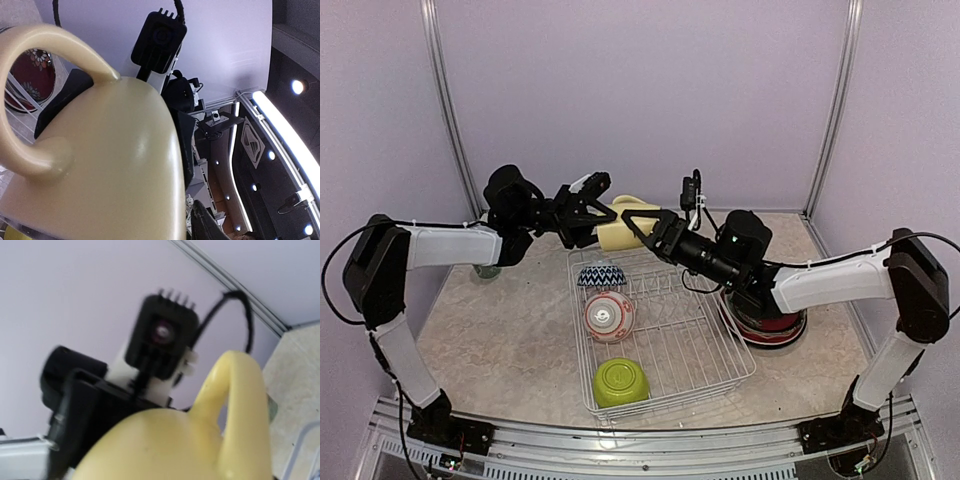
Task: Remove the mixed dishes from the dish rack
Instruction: Pass from the right arm to the left
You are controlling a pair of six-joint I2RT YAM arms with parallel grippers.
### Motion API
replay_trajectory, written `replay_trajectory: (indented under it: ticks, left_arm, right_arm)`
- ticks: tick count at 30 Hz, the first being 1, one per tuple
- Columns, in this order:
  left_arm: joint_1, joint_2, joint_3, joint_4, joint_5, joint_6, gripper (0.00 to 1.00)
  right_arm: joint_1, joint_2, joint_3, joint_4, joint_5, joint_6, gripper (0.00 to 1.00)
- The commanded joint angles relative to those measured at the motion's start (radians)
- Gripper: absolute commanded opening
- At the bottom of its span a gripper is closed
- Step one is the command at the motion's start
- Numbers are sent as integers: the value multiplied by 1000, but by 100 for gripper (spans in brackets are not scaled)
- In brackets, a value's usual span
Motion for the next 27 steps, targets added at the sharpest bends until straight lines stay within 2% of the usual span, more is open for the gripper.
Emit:
replay_trajectory:
  ticks: [1, 4, 7, 9, 11, 17, 18, 23, 25, 27]
  left_arm:
    - [-14, 35, -8, 156, 16, -99, 29]
    - [-13, 39, -5, 155, 18, -97, 17]
    - [-11, 33, 1, 114, 24, -69, 0]
    - [-4, 25, 1, 56, 24, -27, 0]
    - [8, 4, 3, -11, 23, 26, 0]
    - [41, -71, 9, -235, 4, 211, 0]
    - [41, -81, 10, -254, 4, 230, 0]
    - [45, -107, 22, -350, 3, 318, 0]
    - [49, -123, 46, -473, -7, 424, 0]
    - [54, -147, 77, -673, -38, 556, 0]
  right_arm:
    - [5, 14, 15, 151, 20, 8, 26]
    - [6, 27, 15, 163, 13, 17, 26]
    - [9, 35, 20, 165, 7, 21, 27]
    - [8, 35, 17, 165, 2, 19, 33]
    - [8, 26, 3, 156, 14, 14, 42]
    - [2, -30, -68, 132, 47, 0, 96]
    - [2, -39, -73, 119, 51, -2, 99]
    - [-6, -88, -109, 84, 62, -18, 100]
    - [-6, -109, -123, 62, 63, -33, 100]
    - [-6, -135, -134, 13, 74, -52, 100]
